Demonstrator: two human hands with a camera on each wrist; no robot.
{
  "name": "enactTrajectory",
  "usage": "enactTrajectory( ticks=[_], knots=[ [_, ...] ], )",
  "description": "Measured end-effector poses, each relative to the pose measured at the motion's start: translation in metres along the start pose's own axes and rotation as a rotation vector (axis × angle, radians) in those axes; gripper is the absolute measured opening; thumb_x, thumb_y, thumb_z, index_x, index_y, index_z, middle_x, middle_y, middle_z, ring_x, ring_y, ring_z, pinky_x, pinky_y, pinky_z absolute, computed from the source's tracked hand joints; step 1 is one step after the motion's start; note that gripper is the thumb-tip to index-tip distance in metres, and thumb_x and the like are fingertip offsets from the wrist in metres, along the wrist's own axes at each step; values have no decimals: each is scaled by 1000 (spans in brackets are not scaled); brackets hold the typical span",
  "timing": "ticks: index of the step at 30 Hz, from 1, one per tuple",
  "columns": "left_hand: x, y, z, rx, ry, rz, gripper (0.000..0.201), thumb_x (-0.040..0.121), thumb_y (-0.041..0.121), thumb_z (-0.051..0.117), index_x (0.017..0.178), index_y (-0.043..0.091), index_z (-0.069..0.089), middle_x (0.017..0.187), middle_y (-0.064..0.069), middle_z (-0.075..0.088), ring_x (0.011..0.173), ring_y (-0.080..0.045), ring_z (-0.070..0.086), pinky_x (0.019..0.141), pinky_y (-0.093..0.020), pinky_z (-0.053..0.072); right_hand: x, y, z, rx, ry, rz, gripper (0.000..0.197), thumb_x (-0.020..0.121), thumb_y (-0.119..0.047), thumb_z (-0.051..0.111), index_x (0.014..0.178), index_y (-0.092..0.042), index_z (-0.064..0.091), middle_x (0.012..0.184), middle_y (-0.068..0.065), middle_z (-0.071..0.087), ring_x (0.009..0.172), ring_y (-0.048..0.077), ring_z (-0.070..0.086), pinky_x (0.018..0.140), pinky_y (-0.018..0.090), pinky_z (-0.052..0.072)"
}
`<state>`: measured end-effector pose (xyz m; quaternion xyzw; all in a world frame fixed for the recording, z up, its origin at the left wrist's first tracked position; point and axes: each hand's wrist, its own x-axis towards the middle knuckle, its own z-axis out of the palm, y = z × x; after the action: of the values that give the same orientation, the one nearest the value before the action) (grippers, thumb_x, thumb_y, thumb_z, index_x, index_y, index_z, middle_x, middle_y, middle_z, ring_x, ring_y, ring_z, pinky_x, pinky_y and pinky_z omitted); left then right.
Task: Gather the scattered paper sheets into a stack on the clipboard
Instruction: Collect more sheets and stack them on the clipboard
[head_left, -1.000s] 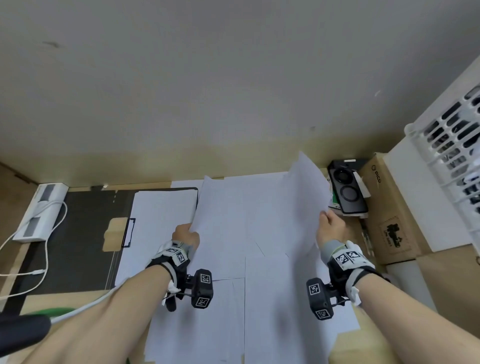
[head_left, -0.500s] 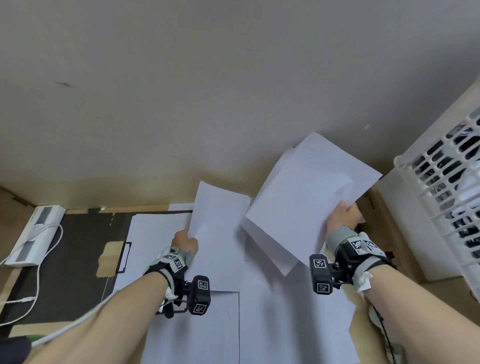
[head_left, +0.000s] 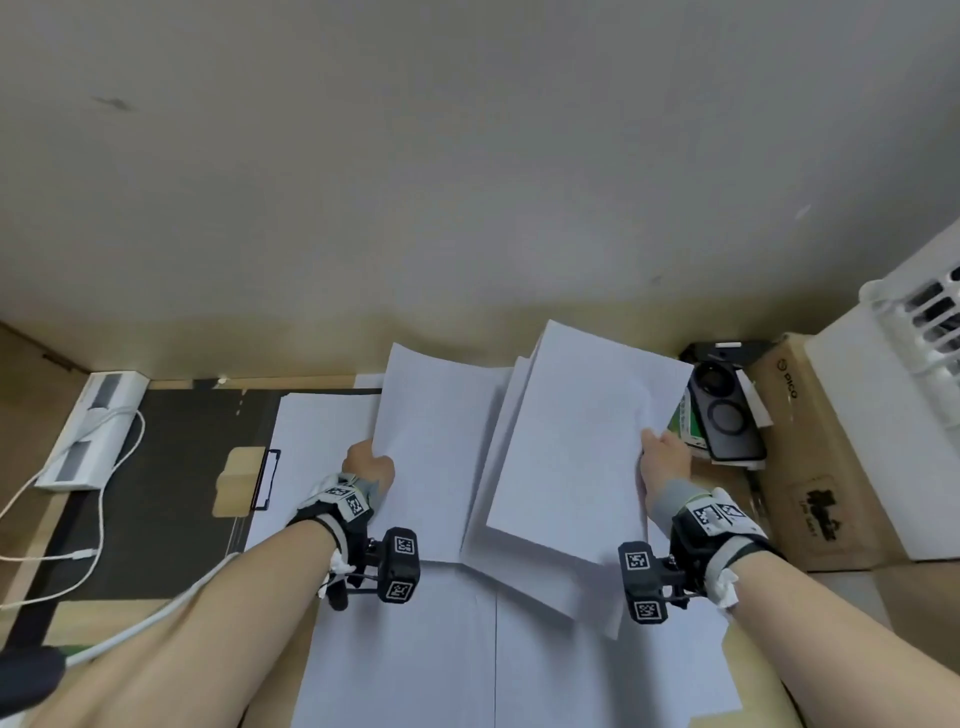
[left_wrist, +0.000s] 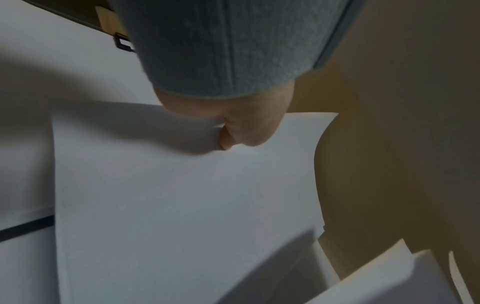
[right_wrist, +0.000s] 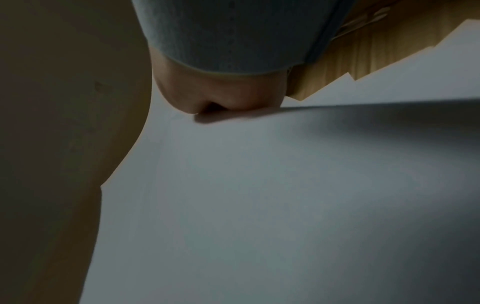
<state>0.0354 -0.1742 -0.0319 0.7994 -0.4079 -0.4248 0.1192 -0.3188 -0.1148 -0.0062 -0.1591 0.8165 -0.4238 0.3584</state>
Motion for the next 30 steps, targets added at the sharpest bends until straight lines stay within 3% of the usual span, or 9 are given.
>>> enactTrajectory(
  ticks=[2, 8, 13, 16, 20, 22, 24, 26, 30],
  knots=[
    [4, -5, 5, -22, -25, -15, 21, 93, -3, 43, 87, 1, 63, 107, -20, 63, 102, -34, 61, 75, -26, 37, -3, 8, 7, -20, -87, 53, 35, 97, -13, 47, 63, -11, 39, 65, 7, 43, 64, 24, 44, 64, 32, 34],
    [7, -18, 22, -4, -175, -30, 27, 90, -3, 42, 65, 7, 48, 67, -6, 51, 58, -18, 48, 53, -22, 35, -17, 27, 26, -85, -280, 97, 38, 97, -12, 47, 64, -18, 30, 61, 7, 33, 59, 18, 33, 58, 30, 28],
    [8, -23, 34, 17, -247, -70, 36, 90, -5, 43, 57, 10, 41, 61, -3, 44, 53, -14, 40, 43, -18, 32, -29, 31, 40, -88, -276, 14, 34, 86, -11, 52, 65, -19, 27, 63, 0, 21, 61, 17, 20, 57, 30, 18],
    [11, -25, 41, -21, -257, -123, 32, 89, -6, 44, 61, 9, 45, 65, -5, 47, 59, -17, 44, 50, -22, 34, -34, 31, 46, -98, -329, 145, 31, 83, -14, 61, 62, -21, 38, 56, -3, 33, 51, 18, 30, 47, 23, 29],
    [2, -18, 52, -194, -275, -231, 32, 93, 1, 49, 67, 16, 38, 73, -1, 41, 64, -13, 40, 58, -25, 32, -35, 39, 57, -163, -388, 80, 5, 87, -11, 63, 91, -11, 59, 74, 1, 54, 61, 14, 50, 53, 23, 41],
    [-8, -14, 55, -309, -340, -238, 15, 94, 23, 56, 101, 10, 52, 103, -8, 54, 93, -23, 55, 80, -30, 44, -38, 42, 66, -161, -418, 57, 8, 89, -9, 59, 96, -12, 60, 78, 0, 60, 62, 12, 54, 53, 21, 42],
    [-7, -18, 62, -332, -368, -217, 76, 80, 46, 68, 138, 6, 40, 136, -7, 48, 124, -26, 50, 105, -35, 40, -43, 43, 75, -157, -457, 48, 8, 88, -8, 57, 90, -14, 61, 75, -1, 60, 62, 14, 53, 56, 21, 44],
    [-1, -25, 66, -327, -352, -153, 88, 66, 44, 77, 138, 5, 44, 135, -11, 55, 120, -28, 56, 105, -42, 44, -46, 42, 79, -144, -467, 73, 3, 84, -10, 60, 83, -13, 61, 73, 1, 58, 62, 16, 52, 58, 24, 45],
    [-6, -20, 54, -373, -343, -66, 55, 78, 26, 73, 128, 9, 56, 119, -9, 66, 108, -27, 64, 96, -43, 51, -43, 33, 70, -52, -510, 150, 8, 81, -11, 73, 82, -11, 65, 74, 0, 66, 62, 15, 62, 54, 19, 49]
  ],
)
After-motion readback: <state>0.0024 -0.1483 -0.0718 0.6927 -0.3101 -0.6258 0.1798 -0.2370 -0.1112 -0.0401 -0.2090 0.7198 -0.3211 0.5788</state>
